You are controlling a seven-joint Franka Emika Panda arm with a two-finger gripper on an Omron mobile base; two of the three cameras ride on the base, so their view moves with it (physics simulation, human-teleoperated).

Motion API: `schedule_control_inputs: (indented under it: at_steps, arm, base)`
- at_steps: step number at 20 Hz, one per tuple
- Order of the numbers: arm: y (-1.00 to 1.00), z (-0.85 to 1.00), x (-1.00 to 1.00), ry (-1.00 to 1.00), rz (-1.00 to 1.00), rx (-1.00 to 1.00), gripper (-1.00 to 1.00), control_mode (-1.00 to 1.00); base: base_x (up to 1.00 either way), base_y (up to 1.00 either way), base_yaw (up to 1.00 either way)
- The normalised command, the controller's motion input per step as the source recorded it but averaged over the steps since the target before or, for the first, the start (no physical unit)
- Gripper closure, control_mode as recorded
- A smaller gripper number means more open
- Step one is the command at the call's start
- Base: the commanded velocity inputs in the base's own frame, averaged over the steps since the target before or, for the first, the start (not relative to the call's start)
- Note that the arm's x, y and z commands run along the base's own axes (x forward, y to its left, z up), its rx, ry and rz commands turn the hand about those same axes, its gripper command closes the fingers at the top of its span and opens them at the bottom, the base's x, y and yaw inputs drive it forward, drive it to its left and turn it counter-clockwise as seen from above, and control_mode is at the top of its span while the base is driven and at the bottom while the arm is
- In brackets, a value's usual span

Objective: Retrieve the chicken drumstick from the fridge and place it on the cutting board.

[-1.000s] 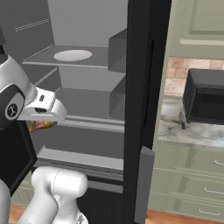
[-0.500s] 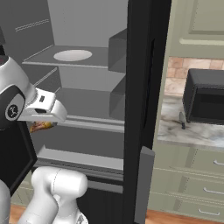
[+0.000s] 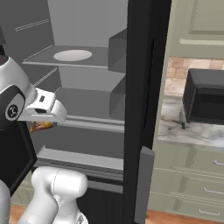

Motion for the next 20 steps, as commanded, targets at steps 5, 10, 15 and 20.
schedule_control_inputs:
  at_steps: [5,10,15,20]
  arm:
    - [0.0,0.0,0.0,0.0,0.0,0.0,1.0,1.0]
    - [0.0,0.0,0.0,0.0,0.0,0.0,1.0,1.0]
    - [0.0,0.0,0.0,0.0,0.0,0.0,1.0,1.0]
    - [0.0,0.0,0.0,0.0,0.0,0.0,1.0,1.0]
  base:
    - [-0.35,-0.12,-0.03]
    - [-0.43,-0.19,-0.05]
    - [-0.37,-0.11,-0.04]
    - [-0.27,-0.17,-0.02]
